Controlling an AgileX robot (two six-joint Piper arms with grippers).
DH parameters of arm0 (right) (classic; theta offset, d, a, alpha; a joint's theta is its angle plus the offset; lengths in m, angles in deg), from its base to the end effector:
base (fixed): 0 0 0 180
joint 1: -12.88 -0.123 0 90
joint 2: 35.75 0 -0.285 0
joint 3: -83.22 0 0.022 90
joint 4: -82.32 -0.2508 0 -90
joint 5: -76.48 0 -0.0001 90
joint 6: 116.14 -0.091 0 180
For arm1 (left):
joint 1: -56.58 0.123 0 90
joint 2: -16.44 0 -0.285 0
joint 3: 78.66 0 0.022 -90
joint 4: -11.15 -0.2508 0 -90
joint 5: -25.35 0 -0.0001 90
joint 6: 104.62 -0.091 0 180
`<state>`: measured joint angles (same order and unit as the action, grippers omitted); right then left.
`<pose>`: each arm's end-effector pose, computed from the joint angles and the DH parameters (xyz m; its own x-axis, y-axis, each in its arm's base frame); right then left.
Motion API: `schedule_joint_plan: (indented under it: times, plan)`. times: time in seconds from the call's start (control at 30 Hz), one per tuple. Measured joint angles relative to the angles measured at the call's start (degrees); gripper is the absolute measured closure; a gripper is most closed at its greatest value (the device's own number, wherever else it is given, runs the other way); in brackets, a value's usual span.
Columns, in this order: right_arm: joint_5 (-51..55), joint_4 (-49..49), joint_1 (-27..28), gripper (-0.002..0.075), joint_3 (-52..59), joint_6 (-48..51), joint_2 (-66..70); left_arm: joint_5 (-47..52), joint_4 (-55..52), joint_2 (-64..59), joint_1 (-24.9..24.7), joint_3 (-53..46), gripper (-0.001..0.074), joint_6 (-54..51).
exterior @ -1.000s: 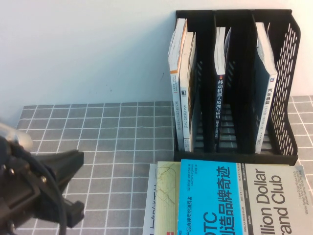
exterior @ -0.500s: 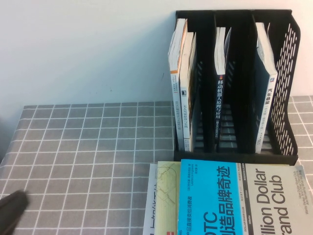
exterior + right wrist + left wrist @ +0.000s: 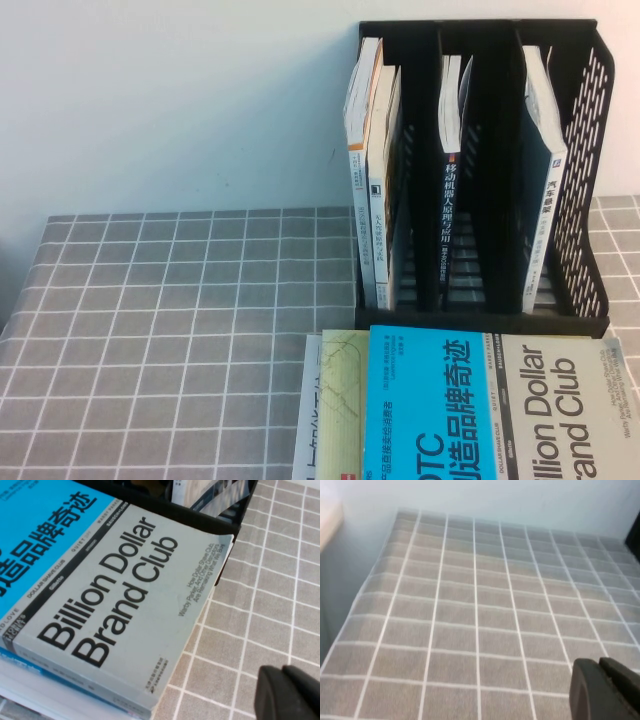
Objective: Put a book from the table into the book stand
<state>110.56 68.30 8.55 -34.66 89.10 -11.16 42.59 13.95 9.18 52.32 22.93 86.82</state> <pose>0.0669 0.0175 0.2328 -0.4395 -0.2662 -0.8579 -0.3035 0.9429 -0.1370 0.0541 -0.0054 0.1795 -0.2373 -0.2268 -0.9446 0.0314 0.9701 -0.2408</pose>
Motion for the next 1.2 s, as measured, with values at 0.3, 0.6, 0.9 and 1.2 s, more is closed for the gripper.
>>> schedule_joint_plan:
  times: [0.3, 0.6, 0.9, 1.2]
  plan:
    - [0.00, 0.00, 0.00, 0.0729, 0.00, 0.00, 0.00, 1.72, 0.12, 0.09, 0.33, 0.34, 0.0737, -3.24]
    - [0.00, 0.00, 0.00, 0.0729, 0.00, 0.00, 0.00, 1.72, 0.12, 0.09, 0.33, 0.34, 0.0738, -7.64]
    - [0.00, 0.00, 0.00, 0.0729, 0.00, 0.00, 0.00, 1.72, 0.12, 0.09, 0.33, 0.34, 0.0738, -7.64]
    - [0.00, 0.00, 0.00, 0.0729, 0.00, 1.21, 0.00, 1.72, 0.12, 0.09, 0.33, 0.34, 0.0738, -7.51]
